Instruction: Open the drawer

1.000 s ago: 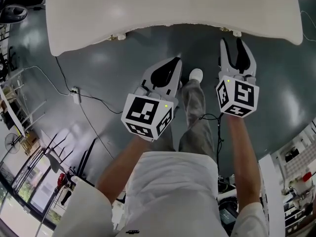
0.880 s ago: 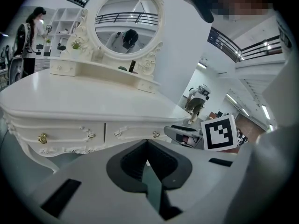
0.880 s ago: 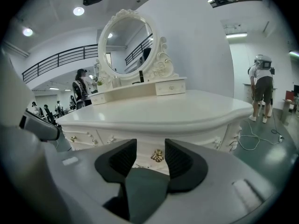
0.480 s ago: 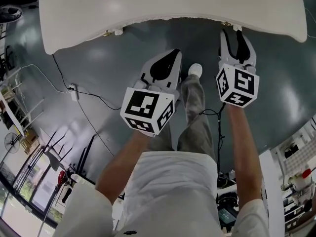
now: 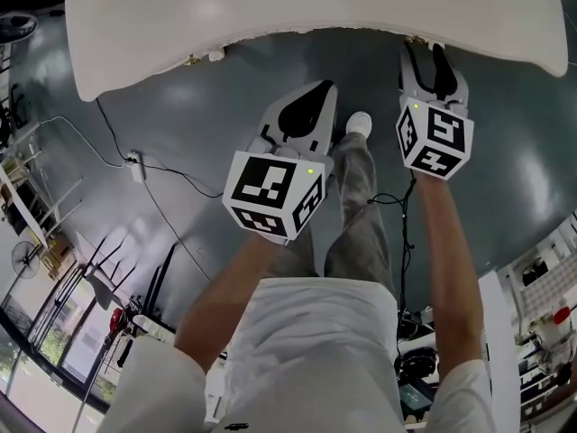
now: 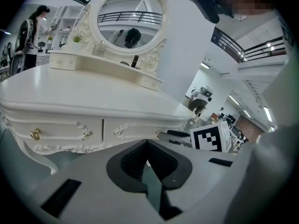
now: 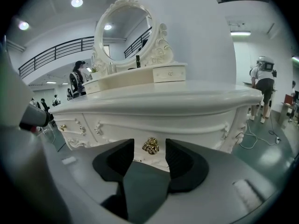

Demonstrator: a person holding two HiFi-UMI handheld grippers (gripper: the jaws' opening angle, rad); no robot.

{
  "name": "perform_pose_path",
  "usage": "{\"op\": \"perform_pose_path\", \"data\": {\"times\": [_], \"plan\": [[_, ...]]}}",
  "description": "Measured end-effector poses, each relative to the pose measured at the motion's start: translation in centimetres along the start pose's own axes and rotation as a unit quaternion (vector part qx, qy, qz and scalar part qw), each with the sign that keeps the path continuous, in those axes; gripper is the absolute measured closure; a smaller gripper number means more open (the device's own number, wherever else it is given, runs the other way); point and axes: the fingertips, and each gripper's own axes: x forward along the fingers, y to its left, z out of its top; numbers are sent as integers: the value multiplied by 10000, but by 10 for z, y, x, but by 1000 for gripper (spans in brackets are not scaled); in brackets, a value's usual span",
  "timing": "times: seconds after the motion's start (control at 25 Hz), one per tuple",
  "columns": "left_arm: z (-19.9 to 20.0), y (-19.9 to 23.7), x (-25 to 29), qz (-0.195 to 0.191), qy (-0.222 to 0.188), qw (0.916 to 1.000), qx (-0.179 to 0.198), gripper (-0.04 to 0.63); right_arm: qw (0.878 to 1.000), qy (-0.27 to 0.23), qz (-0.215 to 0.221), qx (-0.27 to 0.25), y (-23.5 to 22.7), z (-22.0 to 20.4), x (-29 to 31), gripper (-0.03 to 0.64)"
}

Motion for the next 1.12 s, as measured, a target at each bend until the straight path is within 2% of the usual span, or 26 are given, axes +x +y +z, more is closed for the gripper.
{"op": "perform_pose_path", "data": {"times": [0.32, 0.36, 0.4, 0.48, 0.6, 1.12], "plan": [[-1, 2, 3, 1, 63, 10000, 5, 588, 9998, 187, 19, -6, 2, -5, 18, 396], [-1, 2, 3, -1, 72, 10000, 3, 588, 9997, 230, -1, -36, 1, -7, 20, 416], [-2, 2, 4, -5, 77, 10000, -1, 588, 9996, 271, -24, -94, 0, -9, 21, 465], [-2, 1, 3, -24, 85, 10000, -7, 588, 9991, 341, -47, -263, 0, -10, 22, 477], [-3, -1, 2, -53, 99, 9999, 4, 588, 9986, 382, -55, -354, 0, -9, 21, 480], [-4, -5, 2, -74, 103, 9999, 4, 588, 9992, 374, -19, -167, 0, -13, 10, 482]]}}
